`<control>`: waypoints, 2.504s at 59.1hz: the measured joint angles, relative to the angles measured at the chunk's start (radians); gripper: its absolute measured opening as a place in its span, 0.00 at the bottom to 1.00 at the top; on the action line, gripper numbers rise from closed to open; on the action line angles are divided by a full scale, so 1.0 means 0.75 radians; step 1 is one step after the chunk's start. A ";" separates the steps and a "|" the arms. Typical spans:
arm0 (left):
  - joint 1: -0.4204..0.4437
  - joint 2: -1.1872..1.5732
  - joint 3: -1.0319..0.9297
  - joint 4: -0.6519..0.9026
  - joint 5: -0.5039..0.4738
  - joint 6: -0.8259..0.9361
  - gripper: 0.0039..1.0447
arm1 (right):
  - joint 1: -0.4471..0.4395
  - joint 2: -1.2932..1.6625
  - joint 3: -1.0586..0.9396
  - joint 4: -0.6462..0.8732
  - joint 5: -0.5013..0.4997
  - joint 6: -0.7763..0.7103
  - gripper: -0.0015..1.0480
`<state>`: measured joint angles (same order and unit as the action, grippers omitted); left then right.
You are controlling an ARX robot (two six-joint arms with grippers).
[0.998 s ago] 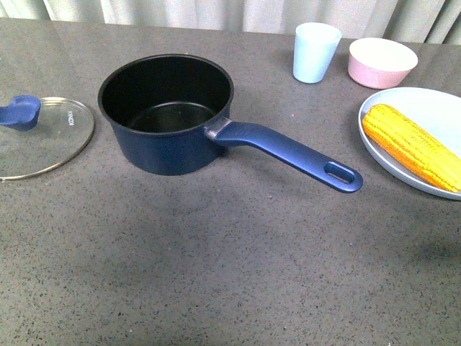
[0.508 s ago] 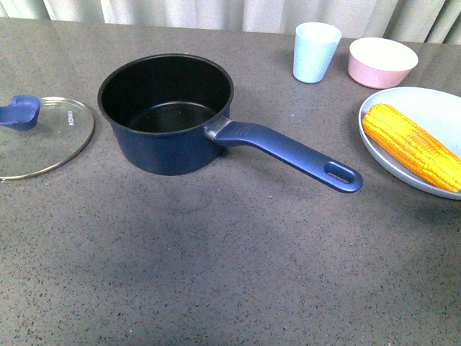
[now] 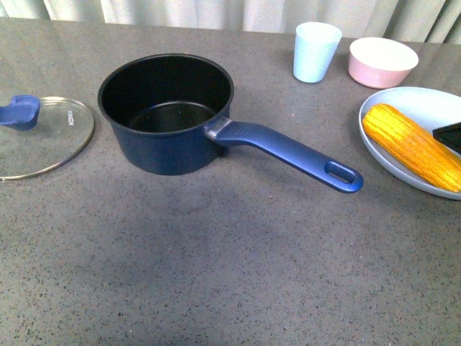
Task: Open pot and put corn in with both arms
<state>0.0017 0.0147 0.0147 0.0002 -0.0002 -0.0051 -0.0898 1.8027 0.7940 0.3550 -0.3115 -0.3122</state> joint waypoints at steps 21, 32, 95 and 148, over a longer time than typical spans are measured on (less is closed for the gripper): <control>0.000 0.000 0.000 0.000 0.000 0.000 0.92 | 0.032 0.182 0.151 -0.091 -0.021 -0.070 0.91; 0.000 0.000 0.000 0.000 0.000 0.000 0.92 | 0.031 0.238 0.180 -0.108 -0.023 -0.089 0.91; 0.000 0.000 0.000 0.000 0.000 0.000 0.92 | 0.381 0.001 0.312 -0.135 -0.209 0.230 0.19; 0.000 0.000 0.000 0.000 -0.001 0.000 0.92 | 0.869 0.540 1.037 -0.433 0.089 0.289 0.24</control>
<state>0.0017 0.0147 0.0147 0.0002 -0.0006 -0.0051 0.5621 2.2074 1.5715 0.0299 -0.2451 -0.0956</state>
